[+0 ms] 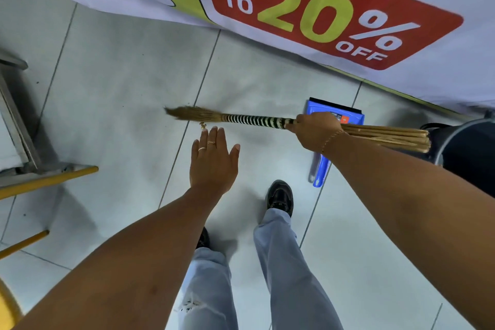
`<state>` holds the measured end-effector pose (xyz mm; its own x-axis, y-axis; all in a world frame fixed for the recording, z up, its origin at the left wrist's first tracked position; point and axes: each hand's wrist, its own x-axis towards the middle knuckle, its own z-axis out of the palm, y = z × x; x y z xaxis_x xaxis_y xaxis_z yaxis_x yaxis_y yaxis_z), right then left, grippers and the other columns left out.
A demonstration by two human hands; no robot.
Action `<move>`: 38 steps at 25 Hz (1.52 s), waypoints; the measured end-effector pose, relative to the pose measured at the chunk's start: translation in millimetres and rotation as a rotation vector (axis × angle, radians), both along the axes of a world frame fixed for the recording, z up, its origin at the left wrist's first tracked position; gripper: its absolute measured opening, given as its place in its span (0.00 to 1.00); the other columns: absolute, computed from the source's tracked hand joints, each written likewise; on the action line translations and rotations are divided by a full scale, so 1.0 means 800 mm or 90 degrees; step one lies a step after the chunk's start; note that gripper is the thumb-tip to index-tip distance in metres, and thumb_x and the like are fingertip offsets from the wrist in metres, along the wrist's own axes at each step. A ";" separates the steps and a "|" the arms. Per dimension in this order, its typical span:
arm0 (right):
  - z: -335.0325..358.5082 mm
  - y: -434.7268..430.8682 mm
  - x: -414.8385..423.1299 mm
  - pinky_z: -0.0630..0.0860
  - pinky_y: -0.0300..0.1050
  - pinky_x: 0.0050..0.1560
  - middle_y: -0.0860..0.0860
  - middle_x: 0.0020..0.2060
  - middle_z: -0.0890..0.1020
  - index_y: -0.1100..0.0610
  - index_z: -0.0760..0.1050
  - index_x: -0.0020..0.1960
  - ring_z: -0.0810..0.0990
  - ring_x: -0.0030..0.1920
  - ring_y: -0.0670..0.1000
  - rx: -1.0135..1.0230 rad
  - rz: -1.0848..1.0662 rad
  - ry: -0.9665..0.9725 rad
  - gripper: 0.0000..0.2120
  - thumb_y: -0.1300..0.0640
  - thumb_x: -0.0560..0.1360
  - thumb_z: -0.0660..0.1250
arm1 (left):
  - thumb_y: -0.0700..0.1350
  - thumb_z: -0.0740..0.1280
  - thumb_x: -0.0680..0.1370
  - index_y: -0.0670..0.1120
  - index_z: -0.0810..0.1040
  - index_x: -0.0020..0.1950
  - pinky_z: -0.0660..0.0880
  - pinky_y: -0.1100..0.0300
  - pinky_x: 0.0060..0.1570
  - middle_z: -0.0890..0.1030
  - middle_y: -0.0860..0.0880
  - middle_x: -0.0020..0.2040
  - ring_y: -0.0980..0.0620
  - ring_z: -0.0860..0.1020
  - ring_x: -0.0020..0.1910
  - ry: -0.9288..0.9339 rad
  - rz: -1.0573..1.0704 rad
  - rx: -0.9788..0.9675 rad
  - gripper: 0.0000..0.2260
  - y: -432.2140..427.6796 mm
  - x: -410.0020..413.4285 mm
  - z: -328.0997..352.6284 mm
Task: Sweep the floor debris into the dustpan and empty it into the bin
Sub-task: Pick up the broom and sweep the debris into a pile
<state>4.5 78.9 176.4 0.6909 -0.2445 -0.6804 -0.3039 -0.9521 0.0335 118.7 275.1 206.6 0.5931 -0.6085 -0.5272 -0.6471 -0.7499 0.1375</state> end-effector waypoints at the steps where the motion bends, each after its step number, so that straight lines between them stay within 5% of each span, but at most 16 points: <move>1: 0.005 -0.002 -0.023 0.68 0.48 0.38 0.54 0.56 0.77 0.47 0.63 0.72 0.80 0.52 0.60 0.004 0.003 -0.011 0.23 0.60 0.79 0.53 | 0.53 0.51 0.81 0.40 0.56 0.75 0.53 0.49 0.75 0.61 0.41 0.76 0.43 0.54 0.76 0.003 0.005 -0.007 0.26 0.001 -0.002 0.003; 7: 0.038 0.063 -0.103 0.80 0.56 0.27 0.59 0.44 0.81 0.51 0.75 0.65 0.82 0.30 0.65 0.044 -0.149 -0.126 0.28 0.58 0.65 0.74 | 0.54 0.51 0.80 0.37 0.60 0.73 0.58 0.46 0.72 0.66 0.37 0.73 0.39 0.60 0.74 -0.015 0.048 -0.086 0.27 0.051 0.022 0.014; 11: 0.014 0.223 -0.008 0.77 0.55 0.51 0.56 0.58 0.79 0.44 0.60 0.74 0.81 0.52 0.63 0.240 -0.279 -0.066 0.26 0.53 0.76 0.55 | 0.52 0.54 0.80 0.35 0.63 0.71 0.61 0.43 0.71 0.69 0.35 0.70 0.37 0.64 0.72 -0.054 0.064 -0.079 0.26 0.134 0.102 0.015; 18: -0.007 0.501 0.228 0.74 0.51 0.56 0.62 0.60 0.78 0.53 0.64 0.71 0.77 0.58 0.63 0.475 -0.460 0.015 0.21 0.58 0.78 0.55 | 0.50 0.57 0.80 0.35 0.64 0.70 0.63 0.42 0.70 0.70 0.34 0.69 0.36 0.65 0.70 -0.074 -0.015 -0.015 0.24 0.262 0.234 0.005; 25: 0.005 0.564 0.229 0.75 0.53 0.58 0.61 0.58 0.80 0.57 0.65 0.70 0.78 0.58 0.62 0.452 -0.728 -0.008 0.19 0.61 0.80 0.52 | 0.50 0.56 0.80 0.35 0.63 0.71 0.61 0.43 0.71 0.69 0.35 0.70 0.37 0.63 0.72 -0.032 -0.026 -0.024 0.24 0.315 0.252 -0.003; 32: 0.010 0.606 0.124 0.69 0.33 0.44 0.56 0.56 0.81 0.47 0.64 0.73 0.80 0.54 0.53 0.417 -0.996 -0.055 0.22 0.59 0.81 0.52 | 0.50 0.56 0.80 0.36 0.62 0.72 0.60 0.44 0.72 0.67 0.36 0.71 0.37 0.62 0.73 -0.005 -0.045 -0.064 0.24 0.310 0.215 0.000; 35: 0.024 0.618 0.103 0.67 0.28 0.37 0.53 0.50 0.82 0.46 0.67 0.71 0.77 0.44 0.47 0.367 -0.930 -0.132 0.19 0.55 0.82 0.52 | 0.50 0.56 0.81 0.37 0.61 0.72 0.59 0.44 0.73 0.66 0.36 0.72 0.38 0.61 0.74 0.002 -0.025 -0.082 0.25 0.311 0.207 0.007; 38: 0.031 0.614 0.129 0.75 0.32 0.49 0.53 0.52 0.82 0.46 0.64 0.72 0.81 0.50 0.50 0.384 -0.821 -0.177 0.22 0.55 0.79 0.58 | 0.50 0.57 0.80 0.36 0.62 0.72 0.60 0.44 0.72 0.67 0.36 0.72 0.38 0.61 0.73 -0.014 -0.011 -0.100 0.25 0.314 0.220 0.009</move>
